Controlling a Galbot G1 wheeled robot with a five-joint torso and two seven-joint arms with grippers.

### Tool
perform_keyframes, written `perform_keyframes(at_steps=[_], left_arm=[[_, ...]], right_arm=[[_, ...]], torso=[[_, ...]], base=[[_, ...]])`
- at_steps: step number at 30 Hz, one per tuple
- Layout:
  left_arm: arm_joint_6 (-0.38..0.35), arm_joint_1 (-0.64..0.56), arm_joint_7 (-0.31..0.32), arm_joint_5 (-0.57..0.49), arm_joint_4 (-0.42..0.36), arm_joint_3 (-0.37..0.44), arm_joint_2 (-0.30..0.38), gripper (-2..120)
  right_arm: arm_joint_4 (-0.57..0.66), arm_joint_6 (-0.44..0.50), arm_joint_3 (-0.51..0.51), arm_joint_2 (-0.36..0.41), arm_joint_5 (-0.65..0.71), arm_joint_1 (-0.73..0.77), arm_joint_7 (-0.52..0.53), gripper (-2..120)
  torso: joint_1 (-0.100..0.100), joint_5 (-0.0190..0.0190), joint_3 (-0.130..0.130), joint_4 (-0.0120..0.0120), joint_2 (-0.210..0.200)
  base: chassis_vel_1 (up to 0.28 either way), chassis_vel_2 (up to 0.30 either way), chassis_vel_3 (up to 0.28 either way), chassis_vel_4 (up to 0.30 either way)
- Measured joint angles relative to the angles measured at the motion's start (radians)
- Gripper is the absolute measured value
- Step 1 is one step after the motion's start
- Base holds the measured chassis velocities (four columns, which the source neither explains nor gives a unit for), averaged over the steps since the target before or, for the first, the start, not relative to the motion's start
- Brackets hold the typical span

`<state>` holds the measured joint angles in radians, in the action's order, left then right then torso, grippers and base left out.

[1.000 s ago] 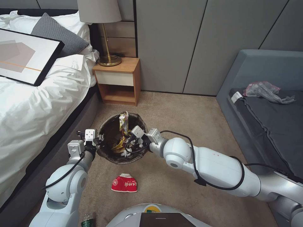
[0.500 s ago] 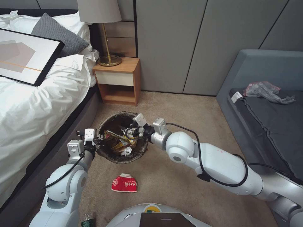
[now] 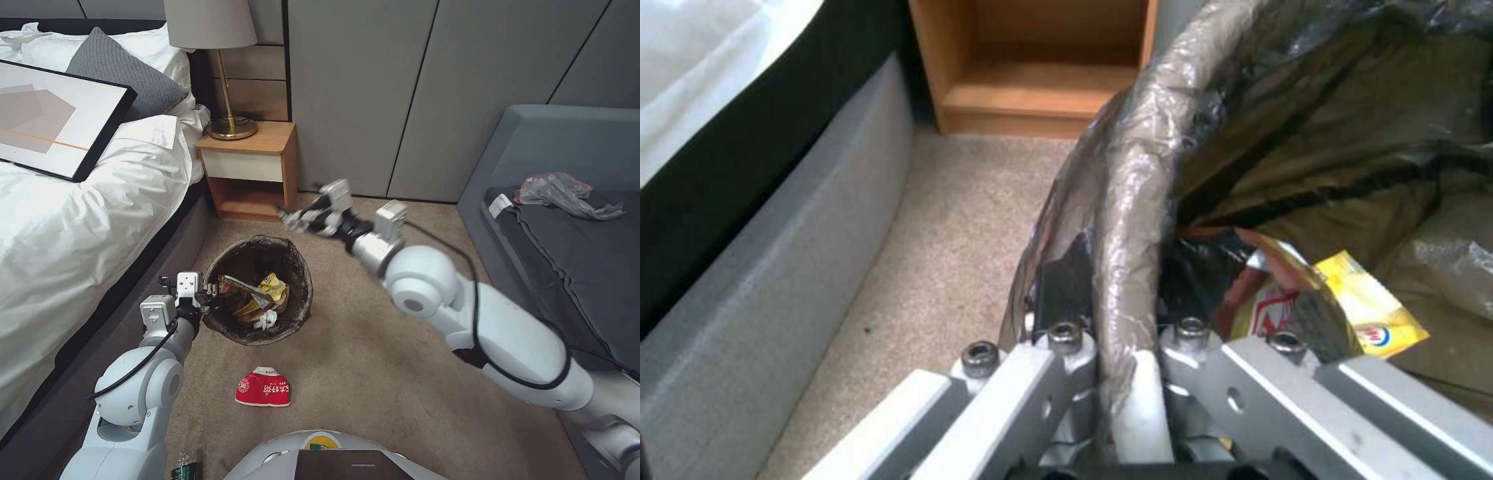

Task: Pick up the trash bin, then pick up the garbage from the floor and place it into the trash bin.

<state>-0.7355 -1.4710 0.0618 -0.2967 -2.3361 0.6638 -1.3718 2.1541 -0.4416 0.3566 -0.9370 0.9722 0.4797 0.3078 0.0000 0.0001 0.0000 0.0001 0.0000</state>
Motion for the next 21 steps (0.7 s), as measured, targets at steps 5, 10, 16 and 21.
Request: perform_keyframes(at_steps=[5, 10, 16, 21], left_arm=[[0.000, 0.000, 0.000, -0.002, 0.000, 0.003, 0.001, 0], [0.000, 0.000, 0.005, -0.008, -0.009, 0.004, 0.002, 0], [0.000, 0.001, 0.009, -0.012, -0.014, 0.010, 0.008, 0], [0.000, 0.002, 0.025, -0.012, -0.016, 0.003, 0.006, 0]], right_arm=[[0.026, 0.028, -0.075, 0.019, 0.009, 0.000, 0.023, 100], [0.028, 0.076, -0.348, 0.078, -0.142, 0.100, 0.062, 100], [-0.020, 0.102, -0.657, 0.091, -0.352, 0.306, 0.072, 100], [-0.066, 0.267, -0.982, -0.041, -0.628, 0.669, -0.001, 100]], torso=[[0.000, 0.0000, 0.000, 0.0000, 0.000], [0.000, 0.0000, 0.000, -0.0001, 0.000], [0.000, 0.0006, 0.000, -0.0011, 0.000], [0.000, 0.0008, 0.000, -0.0006, 0.000]], base=[[0.000, 0.000, 0.000, 0.000], [0.000, 0.000, 0.000, 0.000], [0.000, 0.000, 0.000, 0.000], [0.000, 0.000, 0.000, 0.000]])
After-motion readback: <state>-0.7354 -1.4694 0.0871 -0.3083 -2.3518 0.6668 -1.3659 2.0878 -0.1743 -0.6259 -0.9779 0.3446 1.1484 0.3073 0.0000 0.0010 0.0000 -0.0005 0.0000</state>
